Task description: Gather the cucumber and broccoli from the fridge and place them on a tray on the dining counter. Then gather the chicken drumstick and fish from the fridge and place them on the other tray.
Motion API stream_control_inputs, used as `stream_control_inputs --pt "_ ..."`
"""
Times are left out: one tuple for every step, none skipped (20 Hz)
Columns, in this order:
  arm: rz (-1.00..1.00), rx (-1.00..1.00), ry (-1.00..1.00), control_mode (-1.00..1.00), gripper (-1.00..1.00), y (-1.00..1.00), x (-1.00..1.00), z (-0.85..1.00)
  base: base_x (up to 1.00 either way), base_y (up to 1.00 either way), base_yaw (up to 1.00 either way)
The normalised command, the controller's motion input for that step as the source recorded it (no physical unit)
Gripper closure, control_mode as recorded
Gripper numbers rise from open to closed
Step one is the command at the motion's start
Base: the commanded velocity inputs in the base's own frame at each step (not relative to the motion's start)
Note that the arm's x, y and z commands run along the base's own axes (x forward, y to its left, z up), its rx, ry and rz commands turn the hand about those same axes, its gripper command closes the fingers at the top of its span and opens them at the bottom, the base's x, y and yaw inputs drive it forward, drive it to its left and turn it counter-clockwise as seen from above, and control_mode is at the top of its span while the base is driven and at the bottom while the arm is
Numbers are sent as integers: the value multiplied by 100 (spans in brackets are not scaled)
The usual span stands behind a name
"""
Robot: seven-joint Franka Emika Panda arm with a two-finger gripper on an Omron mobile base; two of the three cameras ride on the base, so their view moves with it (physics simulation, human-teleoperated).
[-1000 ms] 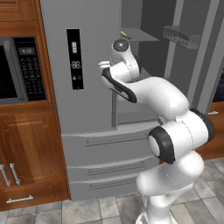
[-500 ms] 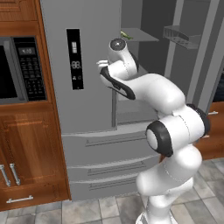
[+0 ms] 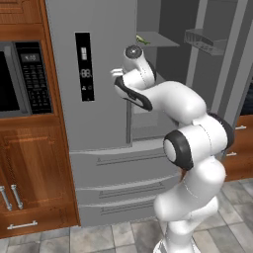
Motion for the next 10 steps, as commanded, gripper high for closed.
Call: stream_control_inputs --pt "0 0 0 -100 -100 -9 38 -12 0 0 0" --pt "0 0 0 -100 -100 -2 37 -10 0 0 0" --pt "0 0 0 -100 -100 0 36 -5 0 0 0" --pt "0 0 0 -100 -100 0 31 -4 0 0 0" --pt "0 0 0 -100 -100 0 29 -5 0 0 0" --pt "0 0 0 -100 -100 0 33 -6 0 0 0" --pt "0 0 0 -100 -100 0 33 -6 0 0 0" --pt "0 0 0 -100 -100 0 31 -6 0 0 0" --pt "0 0 0 -100 -100 0 31 -8 0 0 0" --pt "0 0 0 -100 -100 0 34 -9 0 0 0"
